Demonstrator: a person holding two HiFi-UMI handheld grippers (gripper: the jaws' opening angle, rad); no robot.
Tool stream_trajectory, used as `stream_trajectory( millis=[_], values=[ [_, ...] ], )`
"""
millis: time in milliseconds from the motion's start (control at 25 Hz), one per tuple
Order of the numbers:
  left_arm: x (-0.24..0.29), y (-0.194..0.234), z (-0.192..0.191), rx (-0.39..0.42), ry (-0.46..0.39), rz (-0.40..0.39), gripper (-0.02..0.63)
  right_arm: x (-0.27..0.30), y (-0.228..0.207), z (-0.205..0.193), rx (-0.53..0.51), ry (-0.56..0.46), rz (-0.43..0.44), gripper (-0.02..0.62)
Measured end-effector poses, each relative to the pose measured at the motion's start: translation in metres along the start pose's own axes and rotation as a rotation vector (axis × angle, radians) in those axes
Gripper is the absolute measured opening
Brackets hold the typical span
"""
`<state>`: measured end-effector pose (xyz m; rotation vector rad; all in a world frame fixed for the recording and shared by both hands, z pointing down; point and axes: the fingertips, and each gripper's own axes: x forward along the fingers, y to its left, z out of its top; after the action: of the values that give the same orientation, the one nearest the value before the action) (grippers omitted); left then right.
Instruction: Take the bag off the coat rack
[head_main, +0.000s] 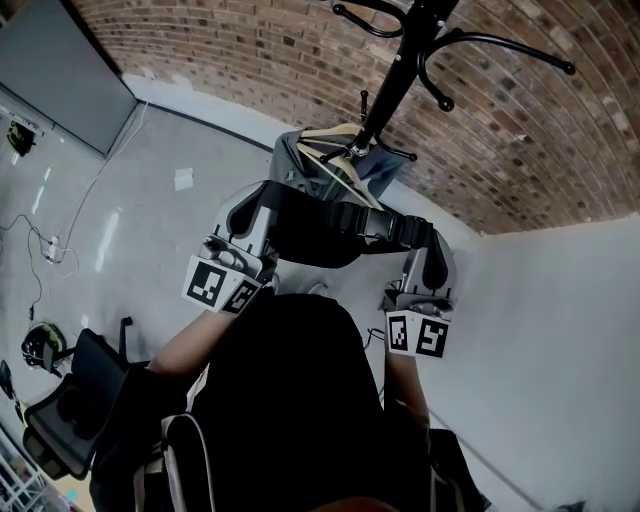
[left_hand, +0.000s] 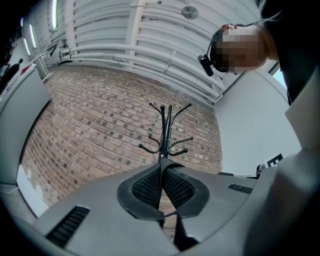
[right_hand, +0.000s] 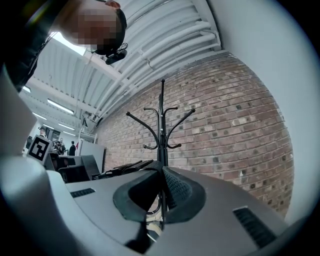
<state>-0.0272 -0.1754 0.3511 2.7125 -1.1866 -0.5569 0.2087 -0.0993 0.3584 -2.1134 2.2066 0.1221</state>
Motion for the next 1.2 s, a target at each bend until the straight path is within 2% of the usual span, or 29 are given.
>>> stream_trajectory(
  millis=[280, 800, 1000, 1200],
  values=[
    [-0.025, 0.012, -0.008, -0.01, 0.025, 0.035, 0.021, -0.011, 0.018, -0.012, -0.018, 0.031, 0.002, 0.02],
    [-0.034, 0.024, 0.004, -0.032, 0.039, -0.023, 0.021, -0.025, 0.047, -0.013, -0.024, 0.036, -0.036, 0.02],
    [-0.036, 0.037, 0.008, -0.043, 0.05, -0.02, 0.021, -0.023, 0.054, -0.008, -0.035, 0.015, -0.067, 0.02],
    [-0.04, 0.047, 0.009, -0.065, 0.048, -0.019, 0.021, -0.021, 0.057, -0.016, -0.057, 0.046, -0.099, 0.02]
  ],
)
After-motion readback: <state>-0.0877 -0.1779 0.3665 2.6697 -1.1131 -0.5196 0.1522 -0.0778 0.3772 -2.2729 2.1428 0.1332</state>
